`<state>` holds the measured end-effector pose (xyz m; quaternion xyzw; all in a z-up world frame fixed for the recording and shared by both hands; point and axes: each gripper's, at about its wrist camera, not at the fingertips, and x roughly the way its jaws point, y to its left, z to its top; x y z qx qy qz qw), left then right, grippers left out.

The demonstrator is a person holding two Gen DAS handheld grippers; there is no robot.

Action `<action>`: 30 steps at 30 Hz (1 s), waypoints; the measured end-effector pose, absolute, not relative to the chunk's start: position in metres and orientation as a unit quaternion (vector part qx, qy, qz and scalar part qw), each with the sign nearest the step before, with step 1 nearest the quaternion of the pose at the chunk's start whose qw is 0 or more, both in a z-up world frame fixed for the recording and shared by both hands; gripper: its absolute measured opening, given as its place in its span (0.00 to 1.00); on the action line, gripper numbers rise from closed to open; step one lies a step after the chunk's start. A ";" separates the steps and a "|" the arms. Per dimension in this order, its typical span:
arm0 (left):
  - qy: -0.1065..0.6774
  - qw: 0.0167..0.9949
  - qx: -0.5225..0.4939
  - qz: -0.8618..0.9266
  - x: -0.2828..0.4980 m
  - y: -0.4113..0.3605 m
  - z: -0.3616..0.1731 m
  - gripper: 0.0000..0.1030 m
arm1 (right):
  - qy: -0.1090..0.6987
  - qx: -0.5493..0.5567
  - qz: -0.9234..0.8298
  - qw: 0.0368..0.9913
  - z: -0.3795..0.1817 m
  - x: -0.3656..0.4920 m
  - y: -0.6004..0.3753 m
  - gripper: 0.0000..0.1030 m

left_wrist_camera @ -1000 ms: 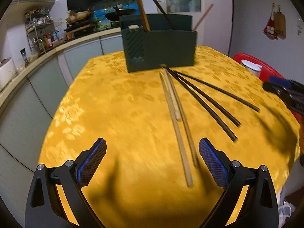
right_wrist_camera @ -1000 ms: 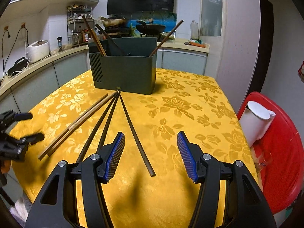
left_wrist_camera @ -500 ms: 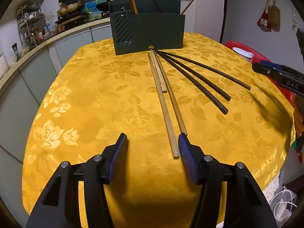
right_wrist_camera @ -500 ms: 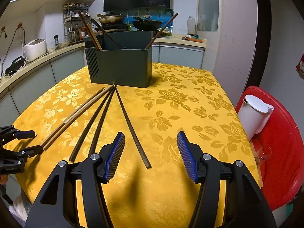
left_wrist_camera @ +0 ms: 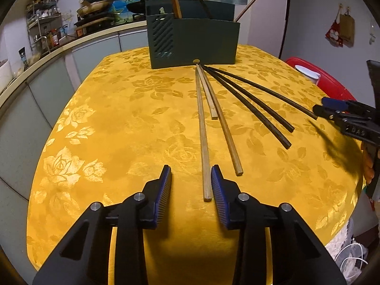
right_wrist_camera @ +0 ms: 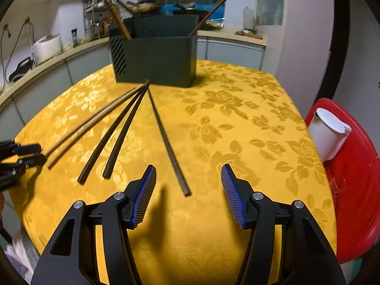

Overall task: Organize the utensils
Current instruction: 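Close the left tool on a bamboo chopstick while the right tool closes on a black chopstick, then lift both chopsticks and carry them to the green holder with both tools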

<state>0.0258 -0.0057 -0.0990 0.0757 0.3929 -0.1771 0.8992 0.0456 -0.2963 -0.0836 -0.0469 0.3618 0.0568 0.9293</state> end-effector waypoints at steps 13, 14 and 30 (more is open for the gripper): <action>0.390 0.897 0.060 -0.197 0.024 -0.010 -0.100 0.28 | 0.399 -0.033 0.079 0.913 -0.095 0.060 -0.298 0.30; 0.389 0.898 0.061 -0.197 0.023 -0.011 -0.100 0.28 | 0.398 -0.037 0.081 0.913 -0.095 0.060 -0.296 0.28; 0.392 0.898 0.041 -0.196 0.029 -0.003 -0.100 0.06 | 0.393 -0.046 0.085 0.915 -0.095 0.059 -0.293 0.09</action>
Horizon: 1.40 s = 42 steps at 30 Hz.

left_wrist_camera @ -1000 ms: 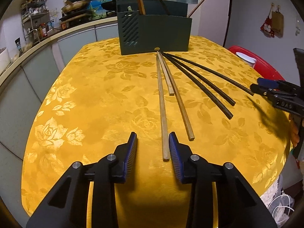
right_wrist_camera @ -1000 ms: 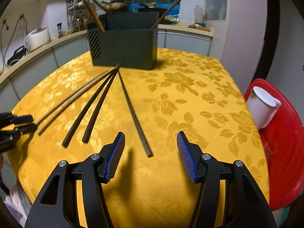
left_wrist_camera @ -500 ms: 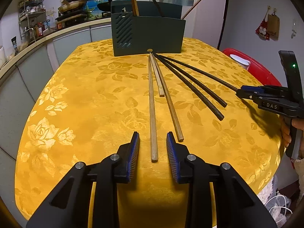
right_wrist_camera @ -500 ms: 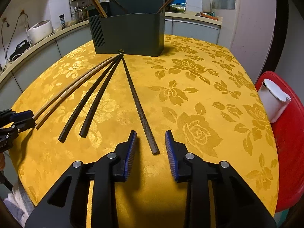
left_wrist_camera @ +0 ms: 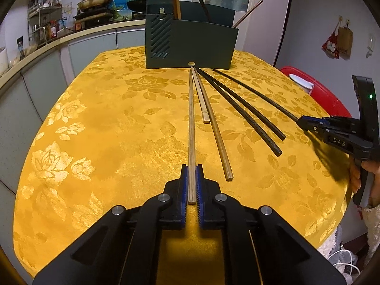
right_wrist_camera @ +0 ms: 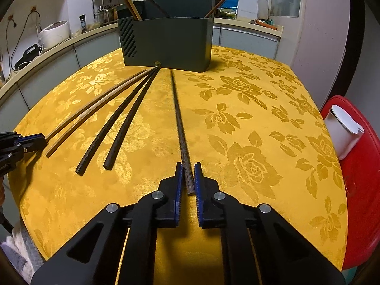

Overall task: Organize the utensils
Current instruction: 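Lift both chopsticks and carry them to the green holder with both tools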

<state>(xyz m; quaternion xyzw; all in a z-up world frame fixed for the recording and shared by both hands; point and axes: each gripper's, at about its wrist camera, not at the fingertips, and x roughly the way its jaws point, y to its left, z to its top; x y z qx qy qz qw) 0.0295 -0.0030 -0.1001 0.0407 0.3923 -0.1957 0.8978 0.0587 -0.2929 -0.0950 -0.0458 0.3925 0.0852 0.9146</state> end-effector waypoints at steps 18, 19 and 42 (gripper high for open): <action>0.291 0.934 0.072 -0.192 0.016 0.001 -0.015 0.06 | 0.278 0.039 0.105 0.954 0.010 0.024 -0.322 0.08; 0.282 0.937 0.073 -0.193 0.018 0.001 -0.004 0.06 | 0.270 0.042 0.107 0.956 0.017 0.024 -0.323 0.08; 0.208 0.959 0.063 -0.180 0.068 0.000 0.083 0.06 | 0.222 0.044 0.149 0.963 0.095 0.073 -0.299 0.08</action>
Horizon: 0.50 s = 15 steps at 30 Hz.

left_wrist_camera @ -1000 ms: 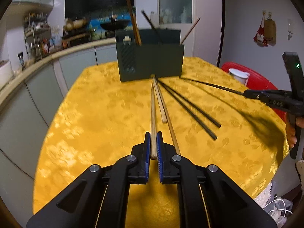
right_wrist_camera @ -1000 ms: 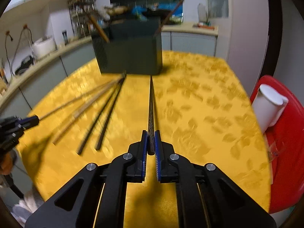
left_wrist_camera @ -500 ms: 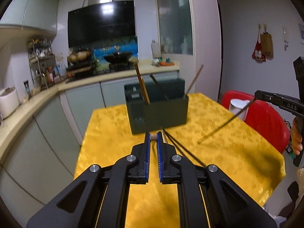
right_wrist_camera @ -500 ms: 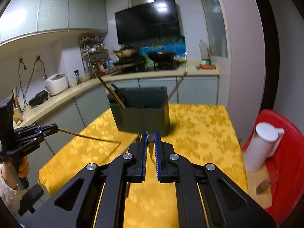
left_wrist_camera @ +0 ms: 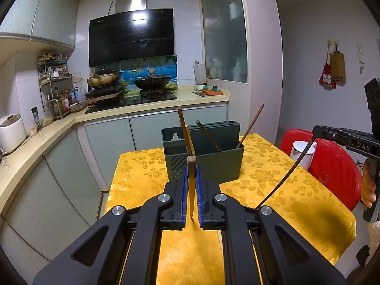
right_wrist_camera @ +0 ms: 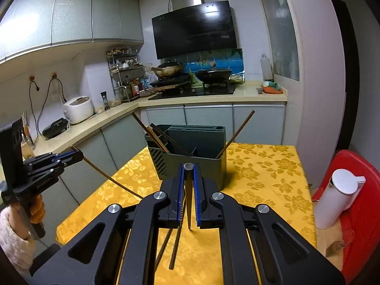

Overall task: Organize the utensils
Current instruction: 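Lift both chopsticks and carry them to the green holder with both tools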

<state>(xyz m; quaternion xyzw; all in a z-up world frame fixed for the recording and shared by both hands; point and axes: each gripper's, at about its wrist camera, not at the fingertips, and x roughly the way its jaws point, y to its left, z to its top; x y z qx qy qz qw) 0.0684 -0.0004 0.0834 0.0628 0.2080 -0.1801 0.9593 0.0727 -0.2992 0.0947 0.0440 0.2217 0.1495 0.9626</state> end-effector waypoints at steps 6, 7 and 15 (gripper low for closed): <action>0.225 0.957 0.062 -0.175 0.093 -0.004 0.096 0.06 | 0.241 0.042 0.145 0.959 0.104 0.093 -0.296 0.08; 0.228 0.956 0.063 -0.175 0.098 -0.005 0.099 0.06 | 0.243 0.042 0.145 0.958 0.105 0.095 -0.295 0.08; 0.239 0.951 0.061 -0.187 0.122 -0.020 0.135 0.06 | 0.249 0.055 0.139 0.957 0.138 0.121 -0.301 0.08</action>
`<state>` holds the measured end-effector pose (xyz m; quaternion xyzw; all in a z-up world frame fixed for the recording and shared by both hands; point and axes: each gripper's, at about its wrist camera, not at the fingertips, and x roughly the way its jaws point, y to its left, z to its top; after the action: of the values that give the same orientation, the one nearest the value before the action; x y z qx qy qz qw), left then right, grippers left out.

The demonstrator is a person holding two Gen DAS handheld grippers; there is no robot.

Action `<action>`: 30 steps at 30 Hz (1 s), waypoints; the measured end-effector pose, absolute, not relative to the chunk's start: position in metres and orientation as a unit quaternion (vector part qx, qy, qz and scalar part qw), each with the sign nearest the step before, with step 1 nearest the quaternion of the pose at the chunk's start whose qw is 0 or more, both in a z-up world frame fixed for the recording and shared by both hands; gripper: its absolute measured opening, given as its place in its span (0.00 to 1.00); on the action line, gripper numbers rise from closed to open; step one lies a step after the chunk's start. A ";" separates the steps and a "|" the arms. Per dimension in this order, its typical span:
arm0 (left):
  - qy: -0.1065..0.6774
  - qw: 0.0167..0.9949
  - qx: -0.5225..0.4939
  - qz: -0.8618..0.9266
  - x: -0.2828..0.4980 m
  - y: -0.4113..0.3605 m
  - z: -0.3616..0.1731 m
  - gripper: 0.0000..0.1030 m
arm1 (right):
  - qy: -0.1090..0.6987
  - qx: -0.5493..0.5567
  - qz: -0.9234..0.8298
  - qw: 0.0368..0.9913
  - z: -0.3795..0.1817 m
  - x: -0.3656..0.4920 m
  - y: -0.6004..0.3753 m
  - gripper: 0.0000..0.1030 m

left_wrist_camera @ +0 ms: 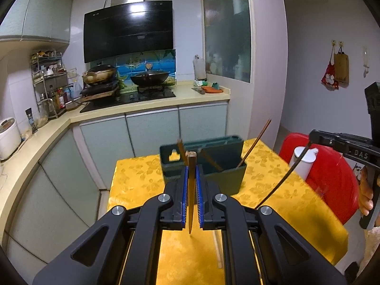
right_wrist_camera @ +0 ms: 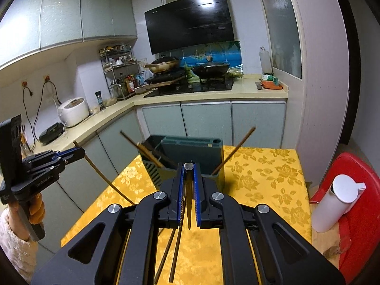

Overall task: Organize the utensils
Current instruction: 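Lift both chopsticks and carry them to the green holder with both tools, then lower both chopsticks into the green holder with both tools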

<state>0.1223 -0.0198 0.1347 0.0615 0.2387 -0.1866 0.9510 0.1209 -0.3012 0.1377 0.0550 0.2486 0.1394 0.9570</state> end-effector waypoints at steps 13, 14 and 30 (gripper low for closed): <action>0.211 0.953 0.036 -0.212 0.143 -0.059 0.212 0.06 | 0.220 0.027 0.109 0.969 0.201 0.148 -0.294 0.08; 0.207 0.955 0.037 -0.211 0.145 -0.064 0.218 0.06 | 0.219 0.026 0.107 0.970 0.204 0.151 -0.295 0.08; 0.180 0.969 0.012 -0.168 0.200 -0.094 0.247 0.06 | 0.204 0.029 0.082 0.975 0.220 0.189 -0.300 0.08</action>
<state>0.2001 -0.0945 0.2470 0.0120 0.1801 -0.1680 0.9691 0.1892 -0.3004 0.2198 0.0294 0.2037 0.0815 0.9752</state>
